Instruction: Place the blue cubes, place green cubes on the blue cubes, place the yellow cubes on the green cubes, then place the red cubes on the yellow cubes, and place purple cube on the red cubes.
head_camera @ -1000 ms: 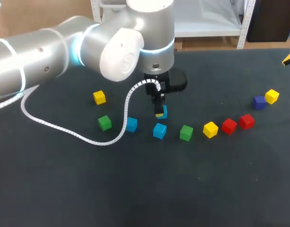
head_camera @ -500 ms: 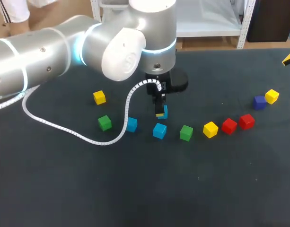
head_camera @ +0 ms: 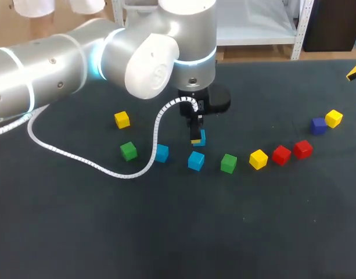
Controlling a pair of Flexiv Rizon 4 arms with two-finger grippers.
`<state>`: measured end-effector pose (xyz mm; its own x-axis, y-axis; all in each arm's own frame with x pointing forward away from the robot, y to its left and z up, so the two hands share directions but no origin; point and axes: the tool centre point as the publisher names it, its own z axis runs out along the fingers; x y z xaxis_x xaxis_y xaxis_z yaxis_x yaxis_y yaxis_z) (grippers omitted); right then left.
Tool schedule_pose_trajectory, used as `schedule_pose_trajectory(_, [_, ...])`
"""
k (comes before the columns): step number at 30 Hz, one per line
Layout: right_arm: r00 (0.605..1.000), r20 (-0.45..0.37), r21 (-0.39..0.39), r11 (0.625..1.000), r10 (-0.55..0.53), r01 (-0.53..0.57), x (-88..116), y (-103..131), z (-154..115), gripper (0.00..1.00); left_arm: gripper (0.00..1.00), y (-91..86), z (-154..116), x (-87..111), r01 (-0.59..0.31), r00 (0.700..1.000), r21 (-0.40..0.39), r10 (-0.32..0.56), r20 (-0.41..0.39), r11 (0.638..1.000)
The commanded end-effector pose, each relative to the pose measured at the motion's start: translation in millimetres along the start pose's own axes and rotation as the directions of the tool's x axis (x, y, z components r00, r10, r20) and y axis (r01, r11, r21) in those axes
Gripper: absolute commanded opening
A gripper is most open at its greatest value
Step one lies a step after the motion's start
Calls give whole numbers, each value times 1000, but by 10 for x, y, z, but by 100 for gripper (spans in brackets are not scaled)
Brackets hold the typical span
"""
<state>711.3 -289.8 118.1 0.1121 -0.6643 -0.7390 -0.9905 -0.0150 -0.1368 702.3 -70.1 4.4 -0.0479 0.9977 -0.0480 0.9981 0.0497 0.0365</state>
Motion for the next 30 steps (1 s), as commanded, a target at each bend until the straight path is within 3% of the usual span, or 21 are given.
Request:
schedule_pose_trajectory(1, [1000, -1, 4, 1000, -1, 1, -6, 18, -1, 100, 33, 33, 2, -15, -1, 1000, 6, 1, -5, 1000])
schedule_pose_trajectory(4, [1000, -1, 4, 1000, -1, 1, -6, 18, -1, 100, 40, 39, 4, -14, 1, 1000, 7, -1, -6, 1000])
schedule_pose_trajectory(15, [1000, -1, 4, 1000, -1, 1, -6, 18, -1, 100, 51, 45, 4, -8, 6, 1000, 11, -6, -10, 1000])
schedule_pose_trajectory(22, [1000, -1, 4, 1000, -1, 1, -6, 18, -1, 100, 100, 60, -43, 24, 16, 1000, 13, -16, -11, 1000])
schedule_pose_trajectory(30, [1000, -1, 4, 1000, -1, 1, -6, 18, -1, 100, 100, 35, -230, 184, 42, 999, 5, -42, 3, 999])
